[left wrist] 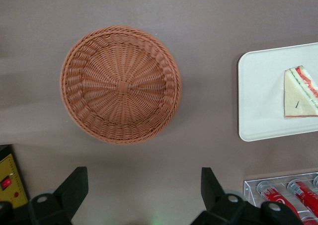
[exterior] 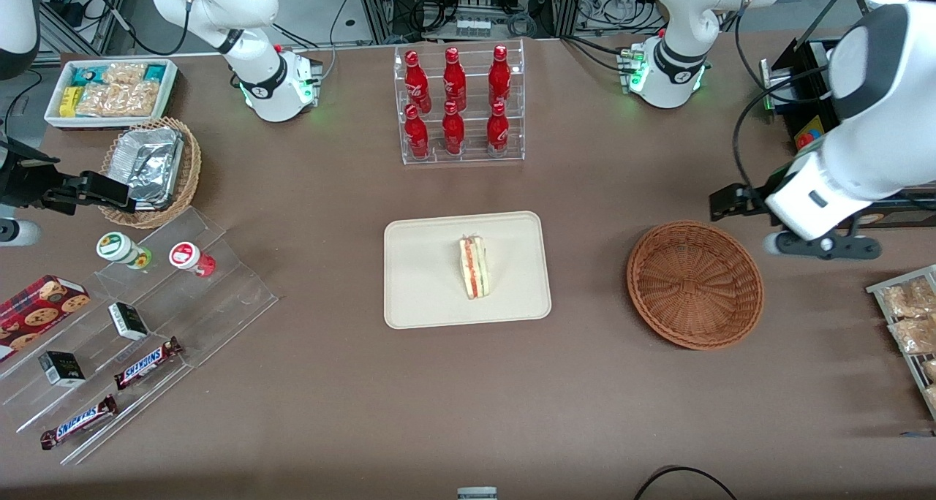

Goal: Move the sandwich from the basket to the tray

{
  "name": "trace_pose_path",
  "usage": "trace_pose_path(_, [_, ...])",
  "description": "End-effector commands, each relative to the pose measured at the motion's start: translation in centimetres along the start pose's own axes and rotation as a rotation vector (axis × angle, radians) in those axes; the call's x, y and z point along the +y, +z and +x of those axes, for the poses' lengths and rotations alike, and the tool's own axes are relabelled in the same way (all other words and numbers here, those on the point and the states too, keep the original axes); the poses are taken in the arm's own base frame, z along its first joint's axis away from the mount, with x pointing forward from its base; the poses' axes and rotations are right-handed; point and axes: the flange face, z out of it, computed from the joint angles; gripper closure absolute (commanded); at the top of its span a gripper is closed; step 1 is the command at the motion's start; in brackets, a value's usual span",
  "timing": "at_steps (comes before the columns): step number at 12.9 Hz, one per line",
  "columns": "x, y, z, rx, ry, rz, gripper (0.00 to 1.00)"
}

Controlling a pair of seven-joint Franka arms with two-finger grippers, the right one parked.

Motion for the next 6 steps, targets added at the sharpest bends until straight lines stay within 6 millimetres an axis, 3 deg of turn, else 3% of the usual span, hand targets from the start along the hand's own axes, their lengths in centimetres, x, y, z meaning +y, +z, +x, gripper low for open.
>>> trace_pose_path(1, [-1.9,-1.1,-2.9,0.003,-0.013,0.02,0.0])
trace_pose_path(6, [-2.5,-2.2,-4.7,-0.042,-0.006,0.039,0.0])
